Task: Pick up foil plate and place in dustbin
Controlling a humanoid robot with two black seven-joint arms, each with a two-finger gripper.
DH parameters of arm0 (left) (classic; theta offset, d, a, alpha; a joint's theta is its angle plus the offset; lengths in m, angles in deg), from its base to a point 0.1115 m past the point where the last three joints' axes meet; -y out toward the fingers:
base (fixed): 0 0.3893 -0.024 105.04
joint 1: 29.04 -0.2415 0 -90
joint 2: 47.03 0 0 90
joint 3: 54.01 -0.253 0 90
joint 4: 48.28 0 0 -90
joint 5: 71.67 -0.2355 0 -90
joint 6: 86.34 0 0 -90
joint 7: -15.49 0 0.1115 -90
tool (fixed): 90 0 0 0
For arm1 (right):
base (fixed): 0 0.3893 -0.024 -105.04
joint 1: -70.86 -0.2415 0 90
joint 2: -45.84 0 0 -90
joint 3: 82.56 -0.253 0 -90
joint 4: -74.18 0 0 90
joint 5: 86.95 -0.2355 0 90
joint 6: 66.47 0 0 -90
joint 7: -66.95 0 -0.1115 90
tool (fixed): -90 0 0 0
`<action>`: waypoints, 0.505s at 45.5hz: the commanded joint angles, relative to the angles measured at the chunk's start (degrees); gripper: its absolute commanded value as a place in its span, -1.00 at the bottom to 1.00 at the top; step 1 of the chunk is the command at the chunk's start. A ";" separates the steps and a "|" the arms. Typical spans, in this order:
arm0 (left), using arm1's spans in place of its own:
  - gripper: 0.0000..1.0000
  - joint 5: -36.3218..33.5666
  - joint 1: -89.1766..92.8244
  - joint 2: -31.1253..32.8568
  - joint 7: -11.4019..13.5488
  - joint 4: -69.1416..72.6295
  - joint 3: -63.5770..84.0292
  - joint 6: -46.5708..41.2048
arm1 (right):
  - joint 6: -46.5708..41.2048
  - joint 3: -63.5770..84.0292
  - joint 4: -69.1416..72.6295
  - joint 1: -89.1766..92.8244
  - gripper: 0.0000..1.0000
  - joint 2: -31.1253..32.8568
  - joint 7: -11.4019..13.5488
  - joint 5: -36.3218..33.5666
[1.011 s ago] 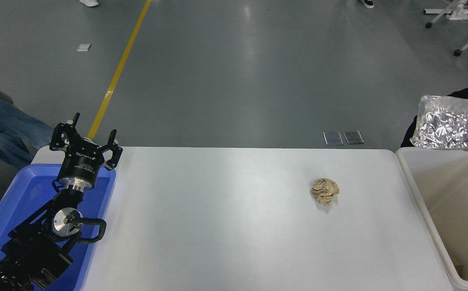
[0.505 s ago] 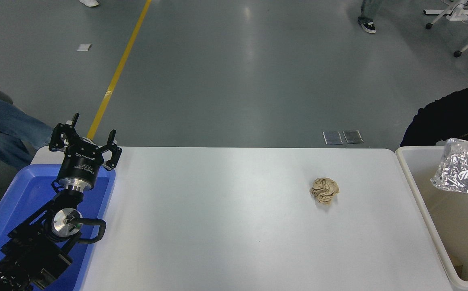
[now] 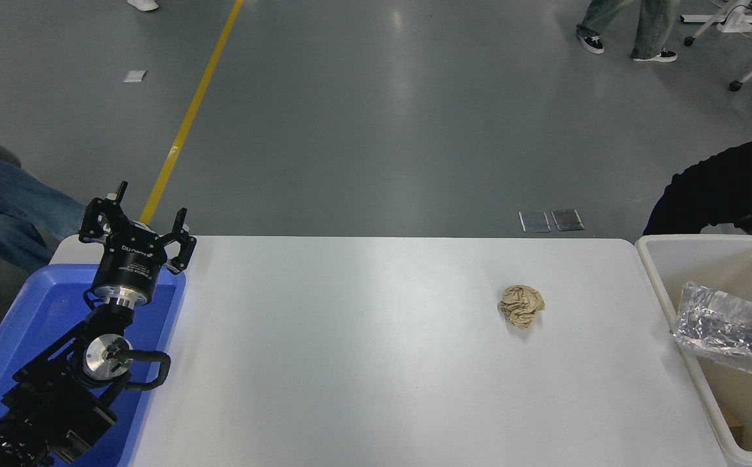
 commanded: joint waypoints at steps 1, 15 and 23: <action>0.96 0.00 -0.01 0.00 -0.09 0.01 0.01 0.00 | 0.41 -0.95 0.06 0.52 0.02 -0.50 0.01 -0.01; 0.96 0.00 -0.01 0.00 0.00 0.01 0.01 0.00 | -0.03 -5.70 0.41 -0.09 1.00 -0.68 -0.07 -0.01; 0.96 0.00 0.08 0.00 0.00 -0.08 0.01 0.00 | -0.47 -5.70 0.06 -4.13 1.00 -1.56 -0.07 -0.01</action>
